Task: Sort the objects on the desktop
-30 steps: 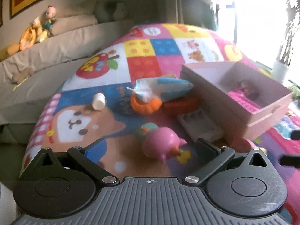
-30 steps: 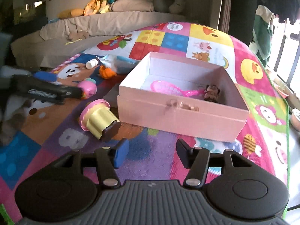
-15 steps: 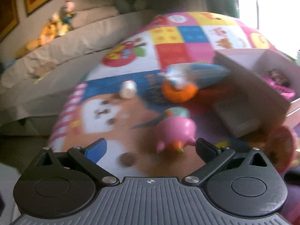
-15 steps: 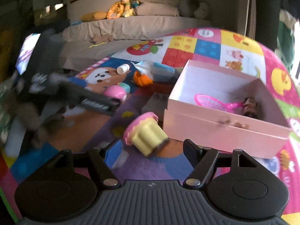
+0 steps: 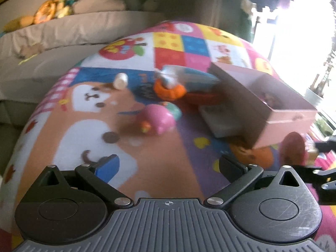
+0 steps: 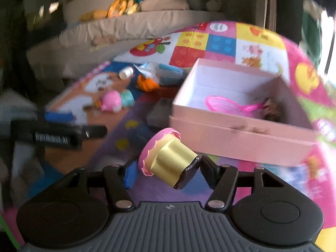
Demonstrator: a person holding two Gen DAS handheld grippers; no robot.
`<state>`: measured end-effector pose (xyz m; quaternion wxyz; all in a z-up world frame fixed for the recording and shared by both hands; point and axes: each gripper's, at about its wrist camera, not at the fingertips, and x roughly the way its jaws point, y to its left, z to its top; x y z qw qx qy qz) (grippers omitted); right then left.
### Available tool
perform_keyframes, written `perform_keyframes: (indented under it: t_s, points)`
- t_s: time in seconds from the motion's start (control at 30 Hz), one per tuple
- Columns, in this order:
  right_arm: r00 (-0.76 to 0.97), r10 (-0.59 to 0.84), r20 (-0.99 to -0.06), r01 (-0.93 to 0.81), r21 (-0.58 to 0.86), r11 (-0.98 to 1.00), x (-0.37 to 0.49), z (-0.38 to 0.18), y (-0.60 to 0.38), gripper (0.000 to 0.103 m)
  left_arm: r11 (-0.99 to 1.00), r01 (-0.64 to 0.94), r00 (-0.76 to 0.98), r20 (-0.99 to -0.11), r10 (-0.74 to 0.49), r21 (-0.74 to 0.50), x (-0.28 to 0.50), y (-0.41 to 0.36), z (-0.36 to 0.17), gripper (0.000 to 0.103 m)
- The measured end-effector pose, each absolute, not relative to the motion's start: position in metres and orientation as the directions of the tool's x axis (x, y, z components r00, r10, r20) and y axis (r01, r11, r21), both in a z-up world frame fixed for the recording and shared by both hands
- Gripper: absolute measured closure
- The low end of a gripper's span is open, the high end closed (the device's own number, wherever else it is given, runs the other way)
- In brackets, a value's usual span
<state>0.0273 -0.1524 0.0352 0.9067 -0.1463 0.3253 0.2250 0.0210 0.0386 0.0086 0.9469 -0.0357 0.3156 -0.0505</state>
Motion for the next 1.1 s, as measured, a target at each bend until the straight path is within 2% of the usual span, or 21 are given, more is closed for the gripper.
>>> perform_keyframes:
  t_s: [0.07,0.17,0.23,0.27,0.4,0.47,0.53,0.6,0.83,0.97,1.1]
  points:
    - [0.729,0.202,-0.654,-0.504,-0.313,0.805,0.017,0.032,-0.154,0.040,0.992,0.087,0.804,-0.581,-0.126,-0.094,0.019,0.036,0.009,0.000]
    - [0.797,0.049,-0.602,-0.471,-0.568,0.675,0.010,0.017,-0.153,0.040,0.990,0.085,0.802,-0.582,-0.136,-0.114,0.020,0.038,0.007,0.000]
    - [0.817,0.020,-0.576,-0.460,-0.631,0.624,0.009,0.012,-0.148,0.041,0.988,0.077,0.802,-0.581,-0.141,-0.133,0.020,0.041,0.007,0.000]
    - [0.815,0.035,-0.578,-0.468,-0.622,0.629,0.009,0.014,-0.145,0.041,0.987,0.074,0.800,-0.582,-0.143,-0.141,0.020,0.042,0.006,0.000]
    - [0.758,0.207,-0.618,-0.542,-0.420,0.728,0.012,0.036,-0.137,0.029,0.985,0.059,0.795,-0.589,-0.144,-0.161,0.021,0.047,0.006,0.000]
    - [0.747,0.260,-0.612,-0.546,-0.341,0.766,0.013,0.042,-0.140,0.020,0.984,0.055,0.793,-0.592,-0.145,-0.168,0.021,0.048,0.005,0.000]
    - [0.747,0.280,-0.603,-0.528,-0.283,0.801,0.013,0.044,-0.147,0.006,0.984,0.052,0.791,-0.595,-0.144,-0.169,0.021,0.048,0.005,0.000]
    - [0.742,0.296,-0.602,-0.503,-0.206,0.840,0.011,0.040,-0.157,0.000,0.985,0.050,0.789,-0.598,-0.141,-0.165,0.022,0.047,0.004,0.000]
    - [0.703,0.271,-0.658,-0.400,-0.050,0.915,0.017,0.008,-0.183,0.000,0.990,0.064,0.788,-0.603,-0.126,-0.123,0.023,0.042,0.006,0.000]
    - [0.642,0.323,-0.695,-0.418,0.036,0.908,0.028,0.004,-0.190,0.000,0.998,0.062,0.820,-0.570,-0.056,-0.009,0.032,0.035,0.013,0.000]
    - [0.637,0.317,-0.703,-0.418,0.031,0.908,0.027,0.002,-0.188,0.000,0.995,0.070,0.827,-0.561,-0.019,0.069,0.060,0.032,0.018,0.000]
